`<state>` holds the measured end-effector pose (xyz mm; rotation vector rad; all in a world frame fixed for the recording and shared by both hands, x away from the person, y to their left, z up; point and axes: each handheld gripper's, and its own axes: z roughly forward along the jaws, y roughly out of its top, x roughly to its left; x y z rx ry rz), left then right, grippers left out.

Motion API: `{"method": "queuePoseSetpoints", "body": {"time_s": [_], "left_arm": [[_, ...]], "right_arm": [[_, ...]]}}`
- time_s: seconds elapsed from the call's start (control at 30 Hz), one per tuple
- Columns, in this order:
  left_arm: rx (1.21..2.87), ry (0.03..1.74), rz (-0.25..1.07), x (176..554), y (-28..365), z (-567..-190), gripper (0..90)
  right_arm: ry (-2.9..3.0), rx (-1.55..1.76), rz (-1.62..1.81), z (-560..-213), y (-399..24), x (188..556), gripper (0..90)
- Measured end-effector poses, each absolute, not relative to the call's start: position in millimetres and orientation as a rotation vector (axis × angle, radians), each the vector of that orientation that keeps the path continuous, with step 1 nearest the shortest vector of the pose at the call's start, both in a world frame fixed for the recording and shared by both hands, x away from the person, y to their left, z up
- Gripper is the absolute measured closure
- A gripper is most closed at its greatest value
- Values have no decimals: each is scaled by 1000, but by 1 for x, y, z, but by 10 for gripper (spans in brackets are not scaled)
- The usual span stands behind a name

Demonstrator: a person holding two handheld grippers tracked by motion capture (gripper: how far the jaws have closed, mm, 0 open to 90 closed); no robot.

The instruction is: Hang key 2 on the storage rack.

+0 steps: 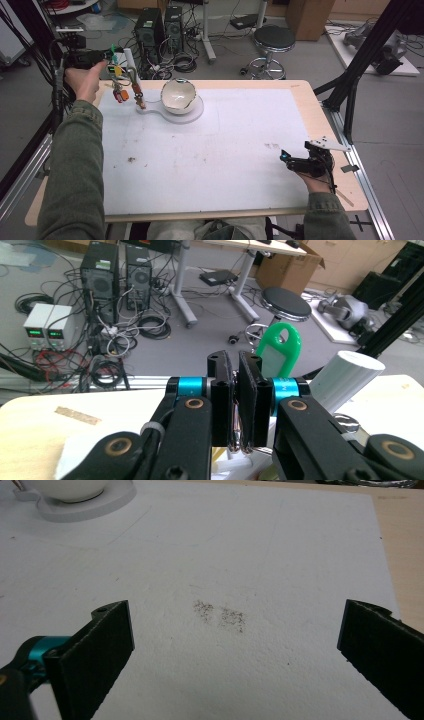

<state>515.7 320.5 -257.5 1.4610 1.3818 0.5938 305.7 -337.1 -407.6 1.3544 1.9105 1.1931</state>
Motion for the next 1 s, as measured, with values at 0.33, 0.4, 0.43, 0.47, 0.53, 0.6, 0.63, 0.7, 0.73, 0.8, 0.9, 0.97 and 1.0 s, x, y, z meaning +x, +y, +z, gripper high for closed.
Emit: {"method": "queuePoseSetpoints", "body": {"time_s": [0.33,0.4,0.43,0.47,0.53,0.6,0.63,0.7,0.73,0.8,0.9,0.97,1.0], "left_arm": [[1475,1388,560,529,315,-271,841],[1489,1393,555,532,314,-276,841],[1497,1393,553,533,313,-277,840],[1502,1390,549,534,312,-279,841],[1511,1391,549,536,309,-281,841],[1520,1393,546,537,307,-284,840],[1523,1397,541,538,307,-285,841],[1525,1413,532,539,306,-287,841],[1535,1415,534,540,307,-287,841],[1537,1415,535,539,307,-287,841],[1532,1420,529,539,309,-286,840],[1540,1422,485,539,311,-286,834],[1543,1427,476,538,312,-287,831]], "right_arm": [[1910,1365,1185,-408,-338,302,6],[1907,1365,1182,-408,-339,300,6],[1903,1368,1182,-408,-340,299,6],[1899,1370,1183,-409,-341,299,6],[1890,1379,1187,-409,-343,297,5],[1885,1380,1189,-409,-345,296,5],[1886,1382,1188,-409,-345,296,6],[1879,1385,1188,-409,-346,295,6],[1879,1388,1189,-409,-346,295,6],[1879,1394,1190,-409,-347,294,6],[1874,1396,1194,-409,-347,295,6],[1881,1384,1192,-409,-346,296,5],[1881,1384,1192,-409,-346,296,5]]}}
